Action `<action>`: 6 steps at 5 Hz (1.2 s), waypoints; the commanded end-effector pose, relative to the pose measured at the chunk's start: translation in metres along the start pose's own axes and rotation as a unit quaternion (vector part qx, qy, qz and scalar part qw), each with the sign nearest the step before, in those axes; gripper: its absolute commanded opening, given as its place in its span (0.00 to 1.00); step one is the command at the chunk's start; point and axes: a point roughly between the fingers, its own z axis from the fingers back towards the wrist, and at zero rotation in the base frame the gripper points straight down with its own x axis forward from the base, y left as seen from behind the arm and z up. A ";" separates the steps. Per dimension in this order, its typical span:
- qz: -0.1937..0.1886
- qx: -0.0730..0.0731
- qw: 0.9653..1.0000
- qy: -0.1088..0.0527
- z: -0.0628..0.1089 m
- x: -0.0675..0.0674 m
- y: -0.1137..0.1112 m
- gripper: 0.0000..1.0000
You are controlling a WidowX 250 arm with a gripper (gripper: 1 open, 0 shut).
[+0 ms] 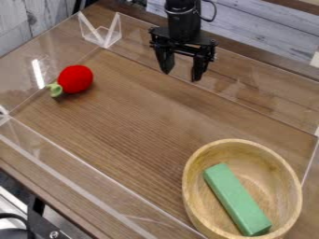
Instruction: Put the green block in the brown bowl
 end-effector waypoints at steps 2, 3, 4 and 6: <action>-0.007 0.014 0.999 -0.031 0.025 0.013 0.022 1.00; -0.007 0.026 0.999 -0.036 0.035 0.016 0.056 1.00; 0.001 0.035 0.999 -0.040 0.047 0.019 0.097 1.00; 0.043 0.057 0.997 -0.036 0.041 0.000 0.118 0.00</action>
